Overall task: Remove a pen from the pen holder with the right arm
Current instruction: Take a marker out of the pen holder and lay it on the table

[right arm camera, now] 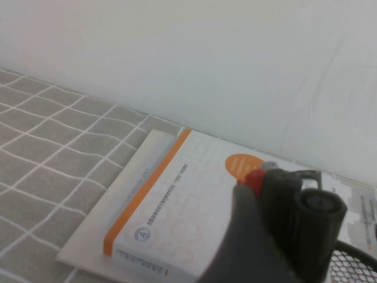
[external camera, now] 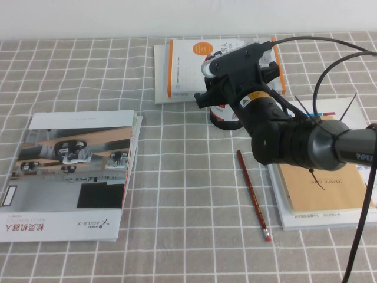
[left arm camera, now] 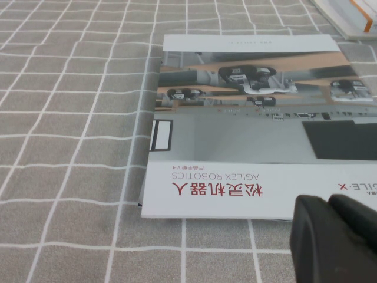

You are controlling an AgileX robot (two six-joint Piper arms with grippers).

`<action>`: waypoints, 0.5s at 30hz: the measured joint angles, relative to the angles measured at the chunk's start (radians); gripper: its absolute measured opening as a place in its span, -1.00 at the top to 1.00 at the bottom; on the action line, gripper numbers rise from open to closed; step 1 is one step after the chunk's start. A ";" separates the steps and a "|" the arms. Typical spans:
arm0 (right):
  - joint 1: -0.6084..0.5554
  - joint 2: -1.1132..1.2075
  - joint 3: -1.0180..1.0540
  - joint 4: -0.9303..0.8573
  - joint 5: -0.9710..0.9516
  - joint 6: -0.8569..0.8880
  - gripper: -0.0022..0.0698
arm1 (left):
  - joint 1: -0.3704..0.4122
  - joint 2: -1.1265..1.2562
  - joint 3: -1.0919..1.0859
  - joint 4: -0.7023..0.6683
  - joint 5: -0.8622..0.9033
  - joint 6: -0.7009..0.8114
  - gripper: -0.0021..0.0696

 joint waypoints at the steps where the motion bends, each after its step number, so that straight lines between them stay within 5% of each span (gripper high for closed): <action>1: -0.002 0.003 0.000 0.000 0.000 0.000 -0.13 | 0.000 0.000 0.000 0.000 0.000 0.000 0.95; 15: -0.002 0.007 -0.004 0.000 0.005 0.000 -0.13 | 0.000 0.000 0.000 0.000 0.000 0.000 0.95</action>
